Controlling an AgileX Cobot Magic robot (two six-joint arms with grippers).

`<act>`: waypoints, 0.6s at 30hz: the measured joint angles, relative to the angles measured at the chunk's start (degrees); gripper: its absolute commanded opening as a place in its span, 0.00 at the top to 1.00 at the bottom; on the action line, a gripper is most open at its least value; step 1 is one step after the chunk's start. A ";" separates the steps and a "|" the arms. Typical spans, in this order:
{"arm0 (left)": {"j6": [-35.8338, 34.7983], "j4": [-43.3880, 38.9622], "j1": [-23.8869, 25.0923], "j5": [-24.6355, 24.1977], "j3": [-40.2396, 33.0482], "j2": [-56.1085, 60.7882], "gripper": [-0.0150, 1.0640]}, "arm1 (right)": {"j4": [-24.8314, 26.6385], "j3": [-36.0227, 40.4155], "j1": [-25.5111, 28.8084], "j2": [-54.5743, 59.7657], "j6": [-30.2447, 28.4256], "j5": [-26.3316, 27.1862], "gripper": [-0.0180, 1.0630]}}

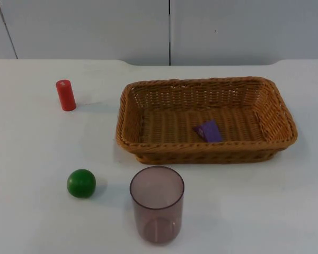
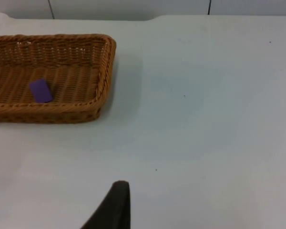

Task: Pick up the basket with the left hand and place the triangular block into the basket with the right hand.

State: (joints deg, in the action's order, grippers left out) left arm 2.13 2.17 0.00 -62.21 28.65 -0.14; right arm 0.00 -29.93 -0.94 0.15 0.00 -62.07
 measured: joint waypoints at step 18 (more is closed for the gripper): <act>-0.14 0.00 0.00 0.00 0.00 0.00 0.02 | -0.54 0.00 0.00 0.00 0.00 0.00 0.01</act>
State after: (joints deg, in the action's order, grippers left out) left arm 1.99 2.17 0.00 -62.21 28.65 -0.14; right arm -0.54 -29.93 -0.94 0.15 0.00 -62.07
